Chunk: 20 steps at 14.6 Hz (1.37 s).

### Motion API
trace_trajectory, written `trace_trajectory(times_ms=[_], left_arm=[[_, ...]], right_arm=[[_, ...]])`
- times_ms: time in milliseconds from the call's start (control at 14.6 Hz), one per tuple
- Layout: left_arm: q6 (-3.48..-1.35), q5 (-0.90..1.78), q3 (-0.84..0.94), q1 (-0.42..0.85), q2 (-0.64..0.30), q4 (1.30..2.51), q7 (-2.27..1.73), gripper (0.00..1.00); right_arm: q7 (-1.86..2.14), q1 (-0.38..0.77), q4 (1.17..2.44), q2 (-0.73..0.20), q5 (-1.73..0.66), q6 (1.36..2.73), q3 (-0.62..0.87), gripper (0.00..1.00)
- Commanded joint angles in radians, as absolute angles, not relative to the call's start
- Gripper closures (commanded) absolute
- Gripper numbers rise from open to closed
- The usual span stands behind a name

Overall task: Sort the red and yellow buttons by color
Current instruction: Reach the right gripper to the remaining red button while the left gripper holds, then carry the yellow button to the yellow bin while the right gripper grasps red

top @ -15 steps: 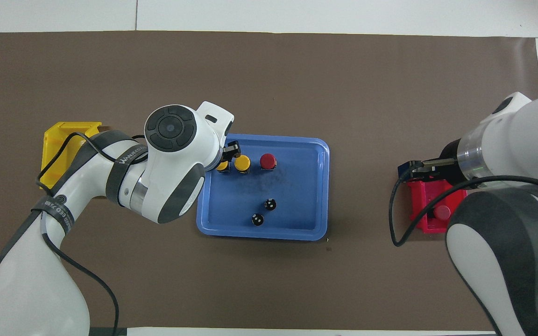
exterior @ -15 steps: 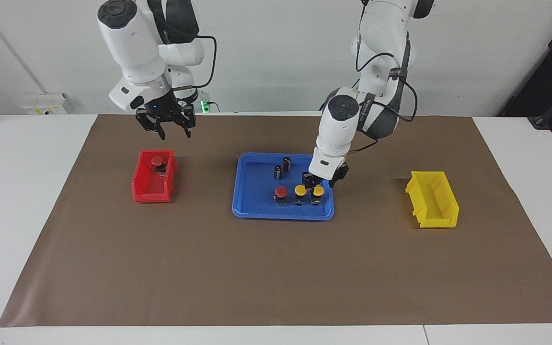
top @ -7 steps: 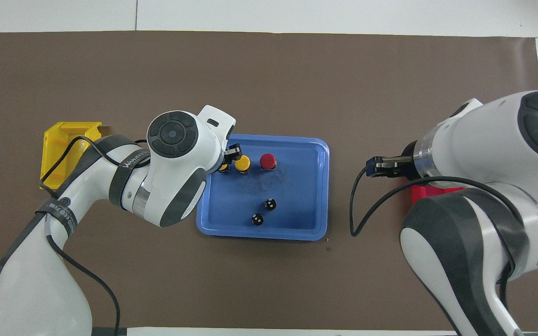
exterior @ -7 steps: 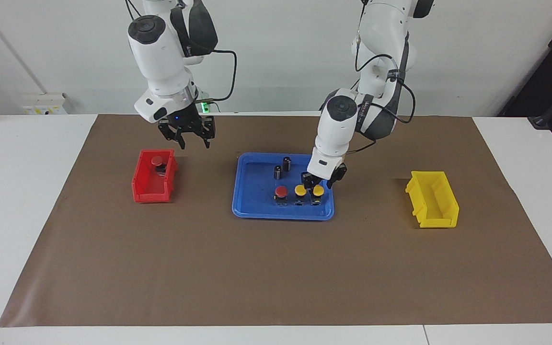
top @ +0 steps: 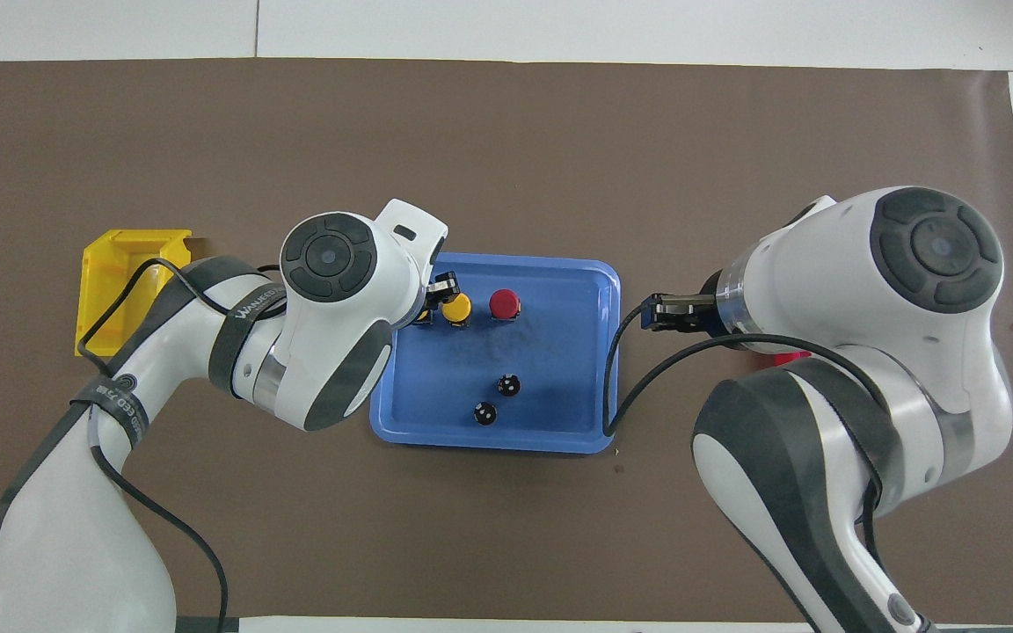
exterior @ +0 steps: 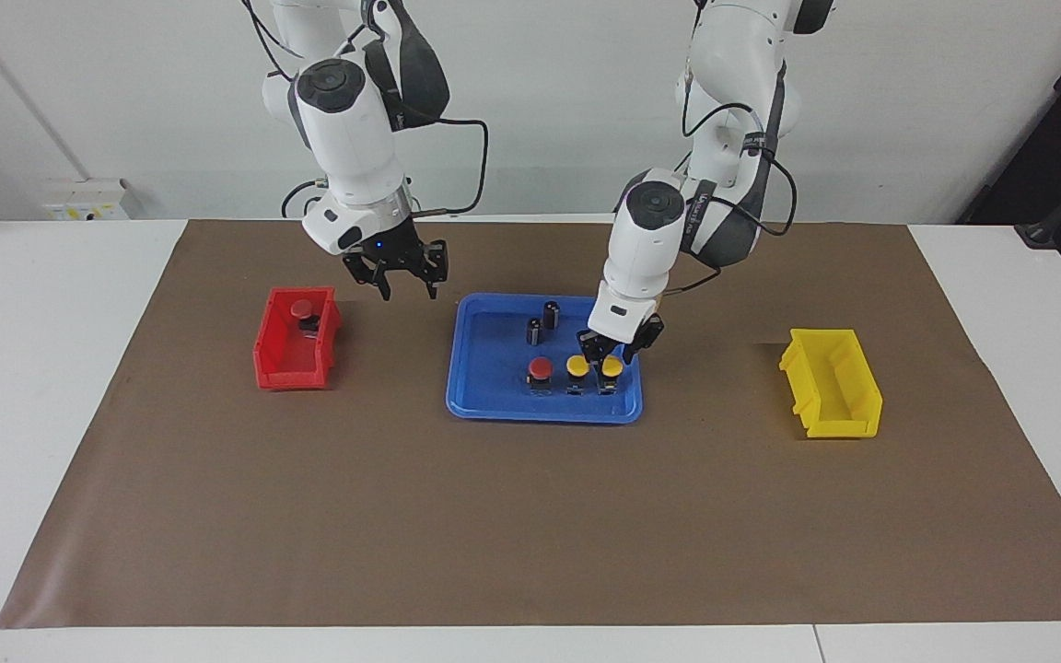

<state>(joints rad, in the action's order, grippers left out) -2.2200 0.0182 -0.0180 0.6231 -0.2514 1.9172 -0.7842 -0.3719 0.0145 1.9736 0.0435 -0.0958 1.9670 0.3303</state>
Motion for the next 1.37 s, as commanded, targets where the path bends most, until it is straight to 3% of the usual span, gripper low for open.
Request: trace_trajectory(times_ms=[0, 205, 342, 478, 547, 752, 957, 1298], left_arm=[[-2.253, 0.002, -0.028, 0.635, -0.222, 1.965, -0.799, 0.45], [-2.253, 0.002, -0.028, 0.634, -0.222, 1.965, -0.798, 0.45], [-2.253, 0.002, -0.028, 0.634, -0.222, 1.965, -0.798, 0.54], [-2.255, 0.002, -0.028, 0.632, -0.222, 1.965, -0.799, 0.88], [-2.252, 0.002, -0.029, 0.632, -0.222, 1.96, -0.799, 0.97], [-2.101, 0.003, -0.029, 0.626, -0.21, 1.876, -0.799, 0.99], [-1.926, 0.002, -0.034, 0.574, -0.137, 1.804, -0.782, 0.99], [-1.802, -0.037, -0.035, 0.298, -0.037, 1.804, -0.423, 0.99]], right_arm=[[-0.406, 0.034, 1.994, 0.032, -0.104, 2.0, 0.33, 0.26], [-0.407, 0.034, 1.997, 0.032, -0.103, 2.006, 0.33, 0.26], [-0.408, 0.035, 1.997, 0.032, -0.103, 2.008, 0.33, 0.25], [-0.408, 0.035, 2.003, 0.032, -0.103, 2.022, 0.331, 0.25], [-0.408, 0.035, 2.009, 0.034, -0.103, 2.026, 0.331, 0.24], [-0.408, 0.035, 2.01, 0.034, -0.103, 2.029, 0.331, 0.24], [-0.432, 0.038, 1.976, 0.015, -0.1, 2.054, 0.331, 0.24], [-0.676, 0.198, 1.669, -0.257, 0.073, 2.026, 0.336, 0.27]])
